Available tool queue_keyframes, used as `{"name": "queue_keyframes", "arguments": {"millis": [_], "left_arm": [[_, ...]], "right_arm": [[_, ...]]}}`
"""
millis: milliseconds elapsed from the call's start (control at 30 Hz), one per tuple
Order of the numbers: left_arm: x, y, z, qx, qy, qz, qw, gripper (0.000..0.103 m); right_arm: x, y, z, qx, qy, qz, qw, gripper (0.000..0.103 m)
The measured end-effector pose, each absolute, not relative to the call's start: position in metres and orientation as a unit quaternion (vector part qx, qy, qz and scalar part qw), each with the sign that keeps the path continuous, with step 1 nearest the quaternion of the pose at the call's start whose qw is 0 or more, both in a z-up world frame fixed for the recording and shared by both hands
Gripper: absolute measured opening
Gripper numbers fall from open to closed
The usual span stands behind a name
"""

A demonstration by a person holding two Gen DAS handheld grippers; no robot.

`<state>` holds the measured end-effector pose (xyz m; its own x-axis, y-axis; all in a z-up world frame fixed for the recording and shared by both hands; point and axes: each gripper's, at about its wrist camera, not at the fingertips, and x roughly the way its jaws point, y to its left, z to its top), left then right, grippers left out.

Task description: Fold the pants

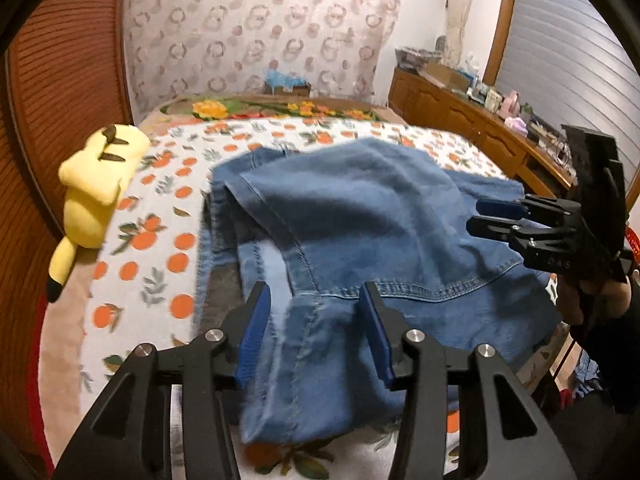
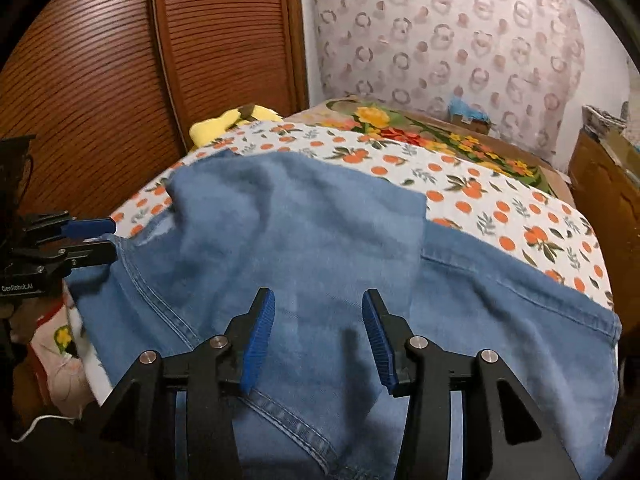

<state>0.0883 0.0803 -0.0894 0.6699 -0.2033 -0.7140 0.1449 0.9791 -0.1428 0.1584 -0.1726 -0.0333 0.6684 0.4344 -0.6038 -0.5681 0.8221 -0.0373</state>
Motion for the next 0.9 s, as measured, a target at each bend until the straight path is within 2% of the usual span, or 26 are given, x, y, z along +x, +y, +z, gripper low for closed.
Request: {"name": "queue_keyframes", "arguments": {"millis": [100, 167, 233, 467, 600, 667, 767, 833, 900], "left_arm": [[0.090, 0.075, -0.097, -0.029, 0.404, -0.096, 0.909, 0.046], [0.090, 0.076, -0.101, -0.029, 0.410, -0.093, 0.907, 0.036], [0.087, 0.078, -0.102, -0.033, 0.412, -0.088, 0.906, 0.018], [0.057, 0.090, -0.074, -0.050, 0.365, -0.066, 0.927, 0.016], [0.055, 0.104, -0.075, -0.049, 0.377, -0.050, 0.924, 0.016], [0.057, 0.109, -0.081, -0.054, 0.387, -0.050, 0.919, 0.017], [0.061, 0.113, -0.084, -0.059, 0.392, -0.041, 0.917, 0.032], [0.064, 0.115, -0.082, -0.062, 0.386, -0.040, 0.920, 0.048], [0.068, 0.118, -0.078, -0.064, 0.380, -0.040, 0.922, 0.050]], "right_arm": [[0.158, -0.173, -0.039, -0.111, 0.306, 0.268, 0.907, 0.047], [0.157, -0.173, -0.041, -0.106, 0.308, 0.270, 0.906, 0.047], [0.155, -0.174, -0.042, -0.104, 0.309, 0.270, 0.906, 0.047], [0.154, -0.177, -0.042, -0.097, 0.307, 0.273, 0.907, 0.047], [0.153, -0.179, -0.046, -0.097, 0.308, 0.278, 0.905, 0.047], [0.152, -0.179, -0.047, -0.099, 0.311, 0.281, 0.903, 0.047], [0.152, -0.178, -0.049, -0.105, 0.314, 0.277, 0.902, 0.047], [0.153, -0.180, -0.052, -0.107, 0.317, 0.273, 0.902, 0.047], [0.154, -0.180, -0.051, -0.106, 0.317, 0.271, 0.903, 0.047]]}}
